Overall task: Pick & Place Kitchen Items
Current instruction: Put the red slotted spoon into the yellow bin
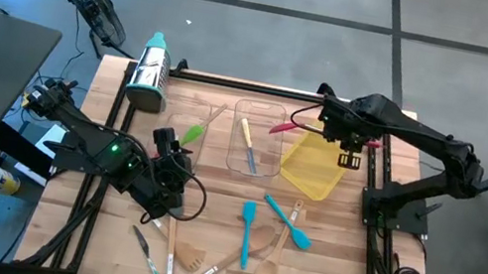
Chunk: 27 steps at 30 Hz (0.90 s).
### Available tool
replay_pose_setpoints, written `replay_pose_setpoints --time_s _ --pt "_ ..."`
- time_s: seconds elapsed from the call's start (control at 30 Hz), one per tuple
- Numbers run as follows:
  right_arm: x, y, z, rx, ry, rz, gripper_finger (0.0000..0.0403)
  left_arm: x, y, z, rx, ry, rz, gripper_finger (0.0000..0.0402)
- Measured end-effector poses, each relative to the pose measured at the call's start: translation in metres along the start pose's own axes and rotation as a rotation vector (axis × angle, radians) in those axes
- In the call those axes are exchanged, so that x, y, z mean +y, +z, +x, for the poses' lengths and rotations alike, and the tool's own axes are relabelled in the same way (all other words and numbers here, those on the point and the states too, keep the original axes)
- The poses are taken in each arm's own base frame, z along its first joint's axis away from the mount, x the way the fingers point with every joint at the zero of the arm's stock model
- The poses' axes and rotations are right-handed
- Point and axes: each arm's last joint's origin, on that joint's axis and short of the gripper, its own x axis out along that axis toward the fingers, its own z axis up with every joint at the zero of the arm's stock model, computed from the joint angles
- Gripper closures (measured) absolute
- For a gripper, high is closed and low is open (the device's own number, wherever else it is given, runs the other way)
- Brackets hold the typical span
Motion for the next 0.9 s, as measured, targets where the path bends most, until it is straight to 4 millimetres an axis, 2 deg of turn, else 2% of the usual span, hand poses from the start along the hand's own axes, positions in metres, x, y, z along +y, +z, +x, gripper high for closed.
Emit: replay_pose_setpoints --time_s 0.13,0.37,0.5,0.63,0.73,0.9 --pt "0.006 -0.013 0.004 -0.004 0.033 0.043 0.0351 0.0 0.0 0.0 0.001 0.0 0.0 0.0146" --pt "0.014 -0.06 0.004 -0.081 0.066 0.155 0.0351 0.0 -0.001 0.0 0.006 0.002 0.006 0.0146" --pt "0.022 -0.079 0.003 -0.146 0.132 0.227 0.0351 0.0 -0.001 0.0 0.006 0.002 0.006 0.0146" --pt "0.037 -0.076 0.012 -0.128 0.262 0.255 0.0351 0.0 0.0 0.0 0.004 0.0 0.003 0.0146" --pt "0.053 -0.068 0.023 -0.057 0.373 0.208 0.0351 0.0 0.0 0.0 0.0 -0.002 -0.002 0.0146" --pt "0.078 -0.045 0.035 0.078 0.408 0.099 0.0351 0.0 0.0 0.0 -0.001 -0.002 -0.002 0.0146"
